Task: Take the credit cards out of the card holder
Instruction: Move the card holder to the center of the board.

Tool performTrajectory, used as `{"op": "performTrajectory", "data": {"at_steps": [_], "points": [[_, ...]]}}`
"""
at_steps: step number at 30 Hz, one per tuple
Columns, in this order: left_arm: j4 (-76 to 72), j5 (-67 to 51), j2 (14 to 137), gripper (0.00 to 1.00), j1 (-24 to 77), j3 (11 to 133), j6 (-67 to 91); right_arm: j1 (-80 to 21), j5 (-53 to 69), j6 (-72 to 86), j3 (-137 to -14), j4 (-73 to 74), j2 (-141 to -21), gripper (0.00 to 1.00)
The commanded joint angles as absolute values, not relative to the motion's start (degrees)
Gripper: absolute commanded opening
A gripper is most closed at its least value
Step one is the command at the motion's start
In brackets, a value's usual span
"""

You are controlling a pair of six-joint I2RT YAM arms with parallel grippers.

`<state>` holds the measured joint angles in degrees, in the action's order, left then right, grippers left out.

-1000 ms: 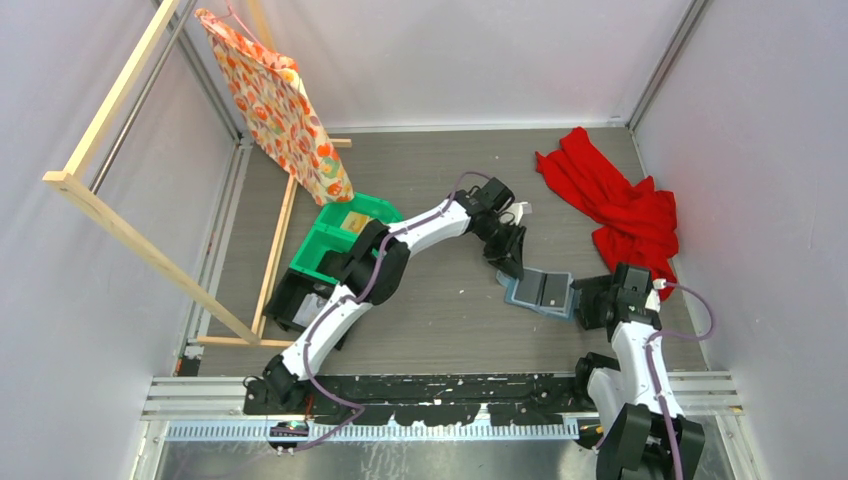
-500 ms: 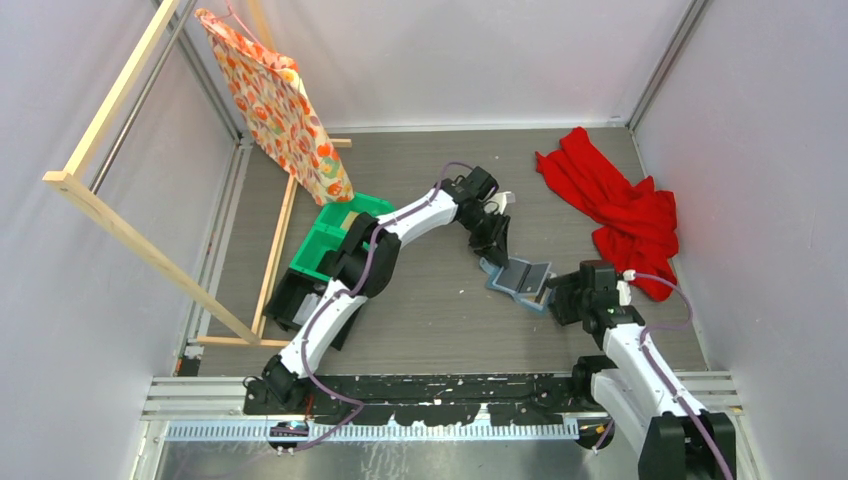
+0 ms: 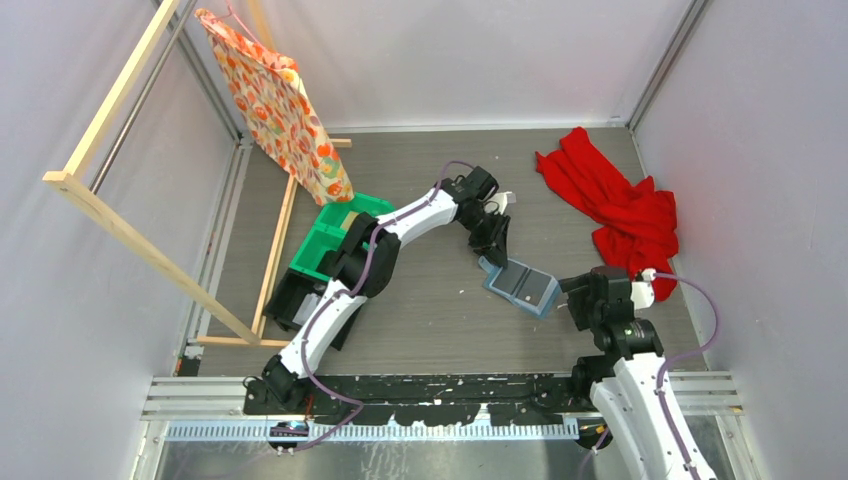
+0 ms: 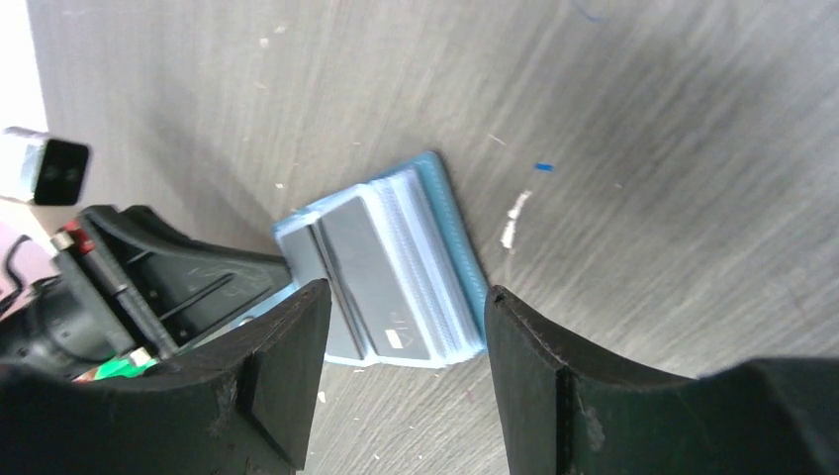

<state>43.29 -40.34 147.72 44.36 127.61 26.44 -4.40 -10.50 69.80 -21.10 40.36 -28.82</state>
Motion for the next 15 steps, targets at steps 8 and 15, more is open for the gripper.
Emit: {"op": "performTrajectory", "data": {"at_steps": [8, 15], "points": [[46.6, -34.66, 149.65, 0.25, 45.33, 124.44, 23.25, -4.77, 9.69, 57.4, -24.32, 16.35, -41.96, 0.64], [46.6, -36.19, 150.31, 0.25, 46.17, 123.84, 22.87, -5.09, 16.56, 57.76, -21.7, 6.29, -51.51, 0.64]]}}
